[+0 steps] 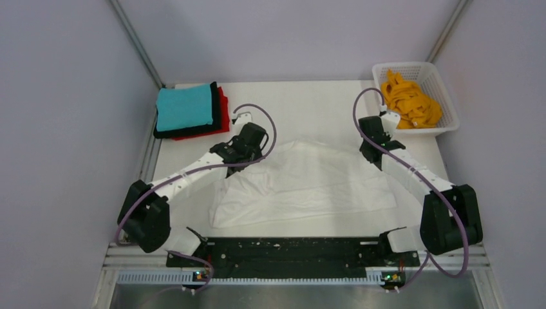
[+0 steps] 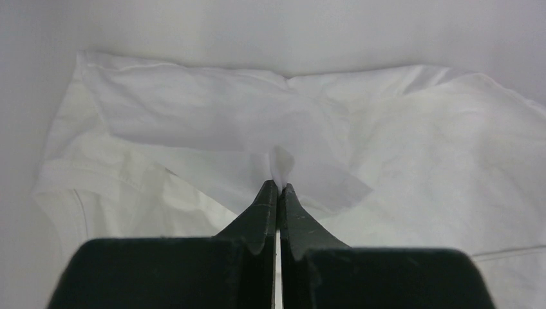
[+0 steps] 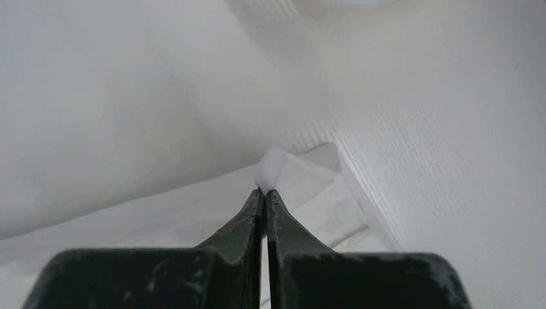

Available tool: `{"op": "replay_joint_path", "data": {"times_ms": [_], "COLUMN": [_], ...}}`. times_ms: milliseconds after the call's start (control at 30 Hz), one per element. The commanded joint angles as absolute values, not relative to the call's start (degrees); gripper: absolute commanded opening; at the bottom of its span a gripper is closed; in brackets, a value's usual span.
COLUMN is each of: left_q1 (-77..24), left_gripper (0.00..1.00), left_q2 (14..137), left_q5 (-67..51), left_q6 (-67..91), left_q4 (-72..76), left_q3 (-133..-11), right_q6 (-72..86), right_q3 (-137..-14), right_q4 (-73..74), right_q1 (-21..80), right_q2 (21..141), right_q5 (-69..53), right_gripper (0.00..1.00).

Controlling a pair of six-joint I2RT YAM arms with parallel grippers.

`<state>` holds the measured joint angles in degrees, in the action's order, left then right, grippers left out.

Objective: Fold and stack the t-shirts
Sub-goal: Fold the other side of the tshirt into a rectangle

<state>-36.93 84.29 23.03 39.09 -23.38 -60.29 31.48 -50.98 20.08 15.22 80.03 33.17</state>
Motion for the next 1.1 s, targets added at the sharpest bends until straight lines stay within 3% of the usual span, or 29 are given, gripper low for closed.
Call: {"op": "replay_joint_path", "data": {"times_ms": [0, 300, 733, 1067], "left_q1": [-40.25, -48.93, -54.83, -58.0], "left_gripper": [0.0, 0.0, 0.0, 0.0], "left_q2": [77.92, 68.42, 59.57, 57.21], "left_q5": [27.42, 34.74, 35.23, 32.57], "left_q6": [46.51, 57.38, 66.11, 68.89], "left_q4": [-24.01, -35.5, -49.49, -50.65], "left_q3": [-55.62, -52.01, -50.88, -48.17], "right_q6": [30.19, 28.3, 25.21, 24.16], "right_q3": [-47.12, -45.63, -44.49, -45.28], "right_q4": [16.74, 18.28, 18.45, 18.71], "right_q1": [15.48, 15.53, 15.42, 15.17], "right_q2": [75.33, 71.6, 70.03, 70.5], "right_q5": [31.32, 33.27, 36.0, 35.83], "right_gripper": [0.0, 0.0, 0.0, 0.01]}}
